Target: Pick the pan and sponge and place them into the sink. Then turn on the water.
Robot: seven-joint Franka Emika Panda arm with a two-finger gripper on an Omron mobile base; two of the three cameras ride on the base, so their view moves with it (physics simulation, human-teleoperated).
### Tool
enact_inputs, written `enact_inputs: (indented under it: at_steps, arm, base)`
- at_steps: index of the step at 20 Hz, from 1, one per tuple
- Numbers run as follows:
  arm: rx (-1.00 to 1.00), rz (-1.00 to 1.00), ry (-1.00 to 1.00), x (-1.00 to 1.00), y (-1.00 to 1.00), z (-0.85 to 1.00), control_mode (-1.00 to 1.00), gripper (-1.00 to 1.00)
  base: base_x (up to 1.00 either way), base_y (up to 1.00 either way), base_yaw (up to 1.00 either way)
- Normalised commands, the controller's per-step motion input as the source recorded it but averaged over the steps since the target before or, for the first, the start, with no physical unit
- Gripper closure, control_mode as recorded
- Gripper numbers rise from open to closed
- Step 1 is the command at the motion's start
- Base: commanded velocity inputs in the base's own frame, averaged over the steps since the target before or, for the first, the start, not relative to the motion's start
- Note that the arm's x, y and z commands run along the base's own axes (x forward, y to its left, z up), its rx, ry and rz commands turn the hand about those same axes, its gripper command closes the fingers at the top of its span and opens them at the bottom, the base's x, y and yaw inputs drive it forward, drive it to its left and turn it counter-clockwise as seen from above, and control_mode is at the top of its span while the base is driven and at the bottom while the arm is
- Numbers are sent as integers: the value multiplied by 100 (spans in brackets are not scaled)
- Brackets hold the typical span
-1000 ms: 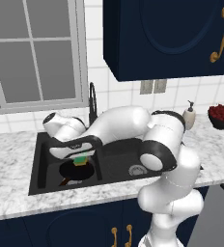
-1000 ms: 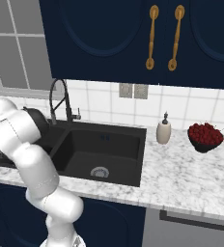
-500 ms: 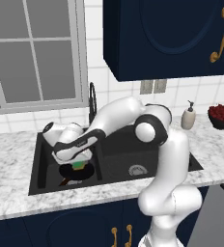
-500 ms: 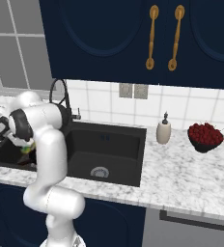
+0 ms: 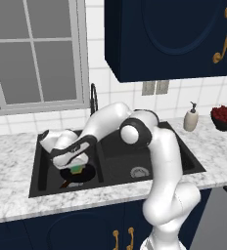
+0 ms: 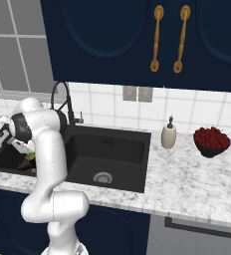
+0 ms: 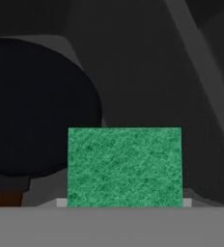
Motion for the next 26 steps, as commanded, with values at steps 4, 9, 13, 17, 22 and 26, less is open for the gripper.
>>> enact_inputs:
  at_steps: [4,9,13,17,22,26]
  arm:
    - [0,3,-7,25,0,-55,-100,100]
    - [0,5,-5,29,-4,-58,-100,100]
    - [0,6,1,38,-4,-34,-100,100]
    - [0,5,7,48,0,-21,-100,100]
    - [0,4,2,42,0,-35,-100,100]
    - [0,4,0,33,0,-44,-100,100]
  base:
    - [0,0,0]
    - [0,0,0]
    - [0,0,0]
    - [0,0,0]
    - [0,0,0]
    - [0,0,0]
